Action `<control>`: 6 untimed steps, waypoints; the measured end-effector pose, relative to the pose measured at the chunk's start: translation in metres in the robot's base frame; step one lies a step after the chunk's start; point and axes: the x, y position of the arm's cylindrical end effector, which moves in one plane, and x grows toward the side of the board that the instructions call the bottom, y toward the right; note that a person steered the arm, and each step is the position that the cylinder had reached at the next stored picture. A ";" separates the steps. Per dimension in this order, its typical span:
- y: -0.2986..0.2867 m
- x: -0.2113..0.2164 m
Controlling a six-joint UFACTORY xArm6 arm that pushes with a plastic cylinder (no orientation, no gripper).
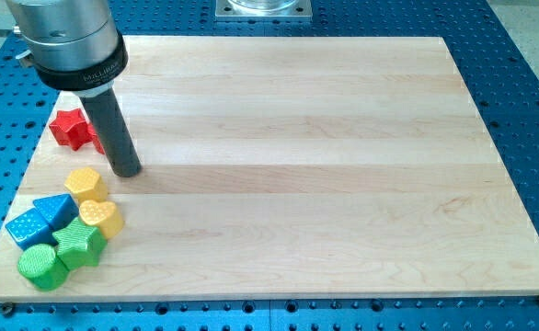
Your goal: Push the red circle into the red star
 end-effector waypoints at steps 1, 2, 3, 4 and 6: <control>-0.003 -0.019; -0.003 -0.046; -0.003 -0.046; -0.003 -0.024; -0.003 0.016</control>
